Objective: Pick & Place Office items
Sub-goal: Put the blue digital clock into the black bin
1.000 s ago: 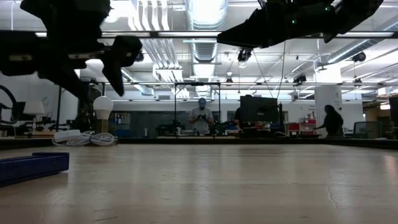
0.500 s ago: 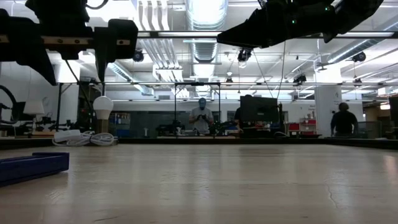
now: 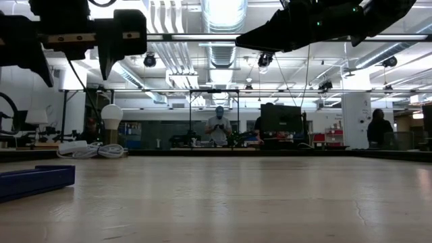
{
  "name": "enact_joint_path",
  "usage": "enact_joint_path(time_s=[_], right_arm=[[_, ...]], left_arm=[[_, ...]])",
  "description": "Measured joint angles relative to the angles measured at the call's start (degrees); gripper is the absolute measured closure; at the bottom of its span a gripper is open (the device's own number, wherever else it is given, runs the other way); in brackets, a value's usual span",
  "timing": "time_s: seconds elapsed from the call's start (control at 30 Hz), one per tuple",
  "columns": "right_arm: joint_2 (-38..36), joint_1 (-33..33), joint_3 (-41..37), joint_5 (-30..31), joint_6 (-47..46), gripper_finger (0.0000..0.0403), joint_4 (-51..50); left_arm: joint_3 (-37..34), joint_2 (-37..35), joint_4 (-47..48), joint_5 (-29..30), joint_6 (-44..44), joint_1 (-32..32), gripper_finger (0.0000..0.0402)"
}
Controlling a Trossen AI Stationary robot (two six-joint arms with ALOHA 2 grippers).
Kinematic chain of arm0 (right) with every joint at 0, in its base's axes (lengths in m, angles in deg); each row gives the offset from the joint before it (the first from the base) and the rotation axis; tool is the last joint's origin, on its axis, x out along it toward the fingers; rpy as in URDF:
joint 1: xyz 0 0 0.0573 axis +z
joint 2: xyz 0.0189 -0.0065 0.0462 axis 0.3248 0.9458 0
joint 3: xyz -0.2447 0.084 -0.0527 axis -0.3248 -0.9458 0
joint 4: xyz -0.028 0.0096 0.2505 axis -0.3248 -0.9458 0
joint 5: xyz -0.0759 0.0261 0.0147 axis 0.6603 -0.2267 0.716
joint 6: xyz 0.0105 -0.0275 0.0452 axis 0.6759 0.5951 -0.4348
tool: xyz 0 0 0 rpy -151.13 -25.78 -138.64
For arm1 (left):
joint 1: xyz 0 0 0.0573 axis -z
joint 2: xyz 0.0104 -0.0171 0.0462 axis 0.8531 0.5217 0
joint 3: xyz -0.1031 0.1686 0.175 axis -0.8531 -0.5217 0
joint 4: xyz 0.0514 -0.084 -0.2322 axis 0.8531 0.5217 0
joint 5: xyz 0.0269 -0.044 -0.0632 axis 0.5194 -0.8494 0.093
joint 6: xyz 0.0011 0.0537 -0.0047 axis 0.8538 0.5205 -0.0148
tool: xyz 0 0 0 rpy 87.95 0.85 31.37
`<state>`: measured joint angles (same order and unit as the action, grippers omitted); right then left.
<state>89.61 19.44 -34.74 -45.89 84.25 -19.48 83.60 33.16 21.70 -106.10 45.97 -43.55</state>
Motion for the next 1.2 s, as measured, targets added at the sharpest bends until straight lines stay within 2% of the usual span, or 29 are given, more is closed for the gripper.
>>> enact_joint_path(time_s=[0.13, 0.33, 0.47, 0.67, 0.77, 1.0, 1.2], right_arm=[[0.0, 0.0, 0.0, 0.0, -0.02, 0.014, 0.0], [0.0, 0.0, 0.01, -0.01, -0.02, 0.014, 0.04], [0.0, 0.0, 0.0, 0.0, 0.0, 0.014, -0.02], [0.0, -0.02, 0.0, 0.0, -0.02, 0.014, 0.0], [0.0, 0.0, 0.0, 0.0, -0.01, 0.014, 0.01], [0.0, -0.01, 0.01, -0.01, -0.01, 0.014, -0.01], [0.0, 0.0, 0.02, -0.01, -0.01, 0.014, -0.02]], left_arm=[[-0.01, 0.0, 0.88, 0.37, -0.46, -0.53, 0.0154], [1.17, 2.99, 1.52, -3.16, 3.7, -0.47, 0.0154], [4.61, 8.06, 5.65, -4.37, 5.01, -0.45, 0.0154], [14.61, 17.19, 14.8, -4.88, 5.43, 0.08, 0.0154], [18.18, 21.02, 16.86, -7.55, 6.97, 0.59, 0.0154], [20.11, 27.34, 16.83, -8.22, 7.86, 0.96, 0.0154], [21.34, 28.81, 16.38, -8.78, 11.32, 2.52, 0.0154]])
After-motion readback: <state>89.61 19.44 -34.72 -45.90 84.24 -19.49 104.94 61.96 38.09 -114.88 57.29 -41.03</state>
